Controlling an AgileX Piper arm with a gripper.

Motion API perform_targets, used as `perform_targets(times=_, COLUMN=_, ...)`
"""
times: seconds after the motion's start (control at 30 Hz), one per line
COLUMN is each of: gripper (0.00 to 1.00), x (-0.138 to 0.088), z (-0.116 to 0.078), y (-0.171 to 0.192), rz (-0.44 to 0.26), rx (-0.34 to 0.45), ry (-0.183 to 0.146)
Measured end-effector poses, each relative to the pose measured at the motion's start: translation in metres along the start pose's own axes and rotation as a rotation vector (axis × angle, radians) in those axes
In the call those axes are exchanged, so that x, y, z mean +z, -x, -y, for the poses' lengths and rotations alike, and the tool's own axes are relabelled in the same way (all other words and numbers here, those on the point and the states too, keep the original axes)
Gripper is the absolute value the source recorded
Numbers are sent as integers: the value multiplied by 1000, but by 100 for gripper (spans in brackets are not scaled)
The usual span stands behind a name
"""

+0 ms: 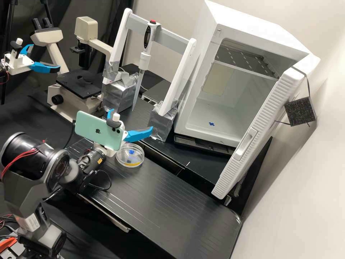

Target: Close the bottle

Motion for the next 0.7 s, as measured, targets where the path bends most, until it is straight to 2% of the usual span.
perform_targets(times=0.17, gripper=100, x=5, z=-3, y=-3, rz=26, rx=21, ry=0)
perform_targets(times=0.4, gripper=100, x=10, z=3, y=-5, rz=48, rx=-5, ry=4)
perform_targets(times=0.57, gripper=100, x=13, z=7, y=-8, rz=63, rx=-16, ry=26)
perform_targets(times=0.7, gripper=100, x=15, z=9, y=-11, rz=74, rx=-19, ry=29)
